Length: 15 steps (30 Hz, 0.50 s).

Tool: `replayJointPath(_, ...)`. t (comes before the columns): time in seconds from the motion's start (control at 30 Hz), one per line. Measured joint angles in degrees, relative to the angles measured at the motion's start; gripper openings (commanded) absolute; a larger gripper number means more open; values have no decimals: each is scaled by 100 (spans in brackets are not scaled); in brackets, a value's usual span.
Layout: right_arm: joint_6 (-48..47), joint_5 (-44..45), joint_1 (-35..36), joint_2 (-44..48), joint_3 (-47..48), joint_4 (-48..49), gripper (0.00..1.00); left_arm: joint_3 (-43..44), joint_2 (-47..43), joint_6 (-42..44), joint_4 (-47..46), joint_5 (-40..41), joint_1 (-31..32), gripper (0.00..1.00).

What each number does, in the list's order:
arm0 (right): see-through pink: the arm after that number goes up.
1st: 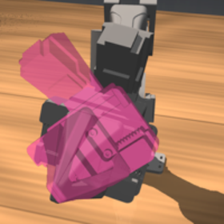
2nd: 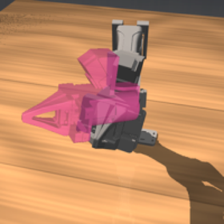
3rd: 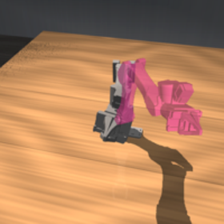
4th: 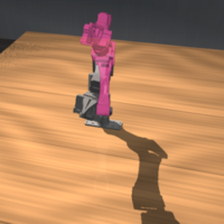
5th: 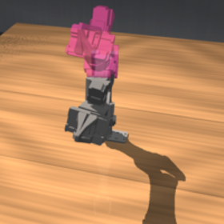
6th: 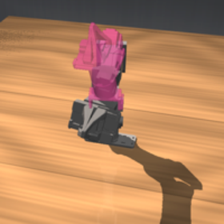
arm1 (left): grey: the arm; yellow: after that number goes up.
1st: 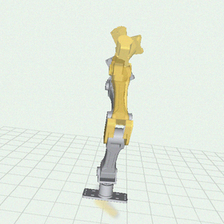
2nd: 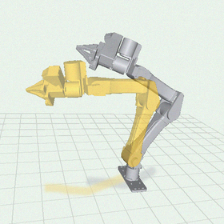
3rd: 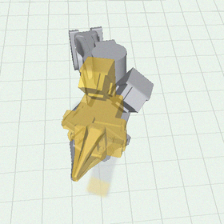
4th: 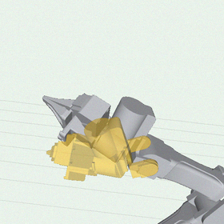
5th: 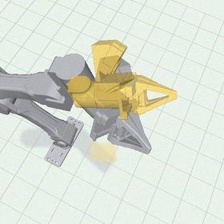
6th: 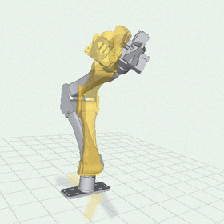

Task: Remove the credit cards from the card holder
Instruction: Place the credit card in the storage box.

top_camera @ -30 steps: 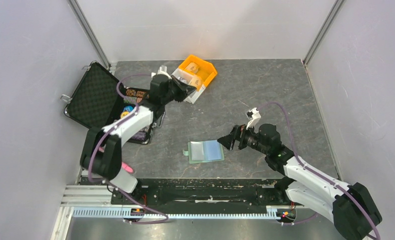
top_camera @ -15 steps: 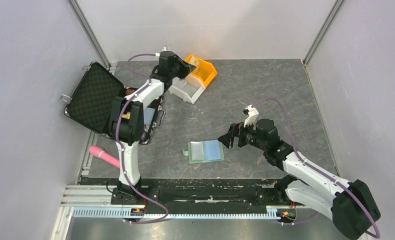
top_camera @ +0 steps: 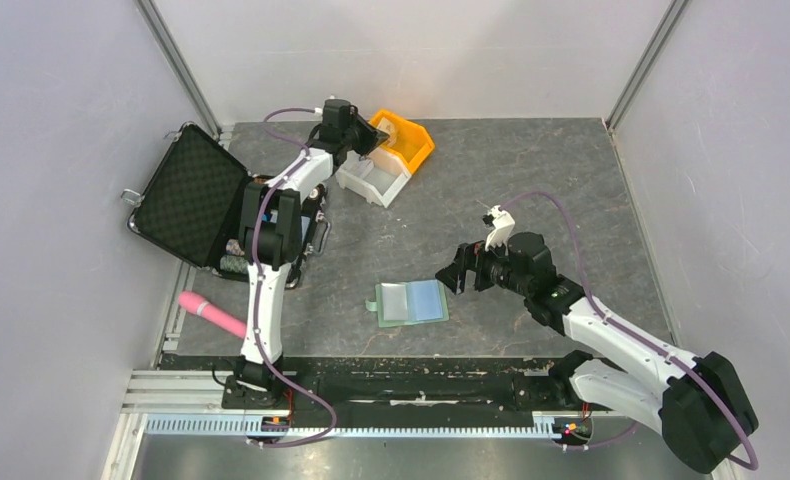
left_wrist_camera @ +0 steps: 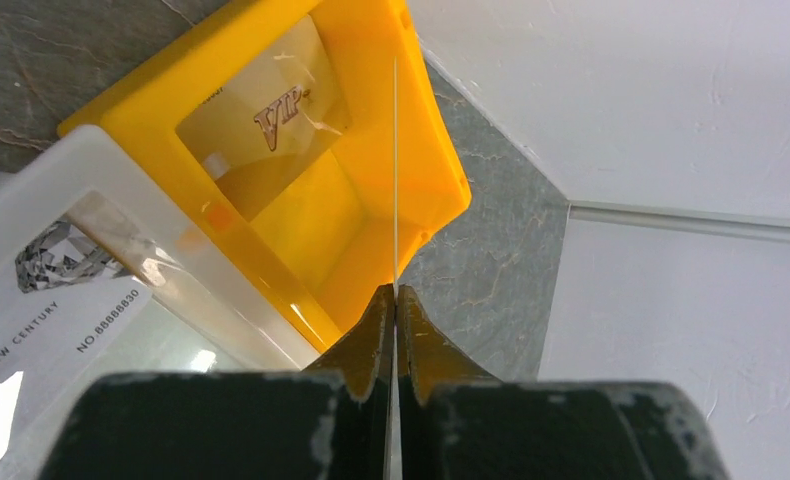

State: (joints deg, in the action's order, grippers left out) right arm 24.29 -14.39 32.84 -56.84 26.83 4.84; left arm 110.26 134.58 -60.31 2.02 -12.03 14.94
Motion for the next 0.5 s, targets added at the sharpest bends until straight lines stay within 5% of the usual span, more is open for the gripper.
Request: replayJointPath(0.5, -39, 140, 0, -24, 39, -142, 98, 603, 485, -2, 262, -61, -155, 12)
